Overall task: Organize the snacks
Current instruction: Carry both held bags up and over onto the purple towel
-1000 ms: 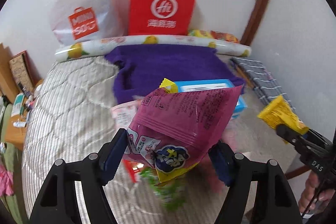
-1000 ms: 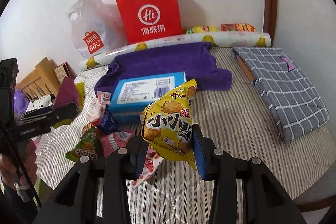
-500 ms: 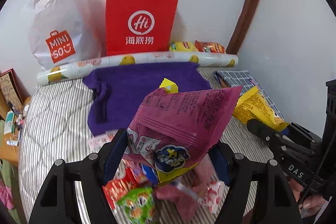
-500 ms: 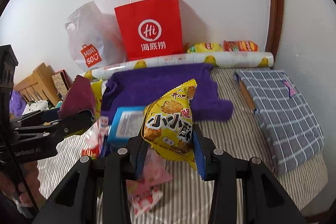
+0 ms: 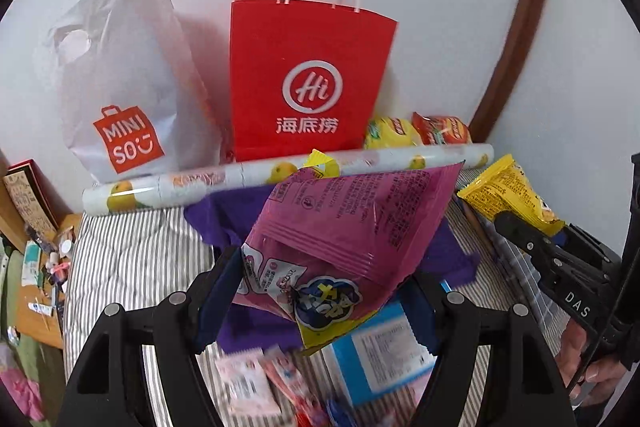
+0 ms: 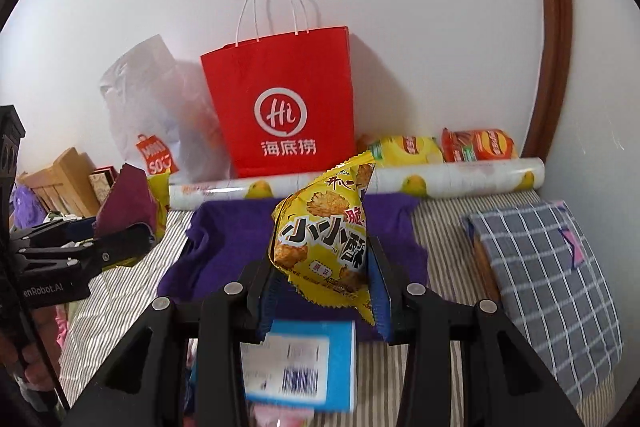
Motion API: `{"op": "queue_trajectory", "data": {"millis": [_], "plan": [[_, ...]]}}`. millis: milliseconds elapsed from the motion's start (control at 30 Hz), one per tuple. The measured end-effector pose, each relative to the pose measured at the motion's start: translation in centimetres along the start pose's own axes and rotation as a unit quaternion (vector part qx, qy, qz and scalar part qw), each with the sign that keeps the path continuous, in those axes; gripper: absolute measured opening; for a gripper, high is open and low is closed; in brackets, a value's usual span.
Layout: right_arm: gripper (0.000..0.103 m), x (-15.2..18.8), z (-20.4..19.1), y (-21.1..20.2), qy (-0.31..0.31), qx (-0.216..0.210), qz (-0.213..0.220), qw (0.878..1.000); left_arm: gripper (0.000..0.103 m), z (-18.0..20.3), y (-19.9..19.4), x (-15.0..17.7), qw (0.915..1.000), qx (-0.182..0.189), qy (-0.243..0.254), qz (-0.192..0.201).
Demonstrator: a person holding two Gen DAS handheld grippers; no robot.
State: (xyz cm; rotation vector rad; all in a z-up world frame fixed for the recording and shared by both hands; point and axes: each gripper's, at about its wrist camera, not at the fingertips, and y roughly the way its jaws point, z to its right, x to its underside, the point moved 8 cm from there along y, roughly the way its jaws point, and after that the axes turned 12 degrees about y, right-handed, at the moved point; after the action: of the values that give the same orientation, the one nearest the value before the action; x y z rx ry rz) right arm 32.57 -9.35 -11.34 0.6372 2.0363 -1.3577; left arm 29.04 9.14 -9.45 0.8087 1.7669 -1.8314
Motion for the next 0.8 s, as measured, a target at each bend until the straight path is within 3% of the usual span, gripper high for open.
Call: {"op": "queue_trajectory", "data": {"millis": [367,800], "plan": [[0.039,-1.9,0.7,8.3,0.005,0.002,-0.021,1.000,0.073,-3.5,6.5,-2.7,0.9997,-0.002,-0.016,-0.017],[0.039,1.7,3.3,15.6,0.019,0.000,-0.088,0.996,0.073,-5.3,14.0,0.2,0.9963,0.016,-0.042,-0.074]]}}
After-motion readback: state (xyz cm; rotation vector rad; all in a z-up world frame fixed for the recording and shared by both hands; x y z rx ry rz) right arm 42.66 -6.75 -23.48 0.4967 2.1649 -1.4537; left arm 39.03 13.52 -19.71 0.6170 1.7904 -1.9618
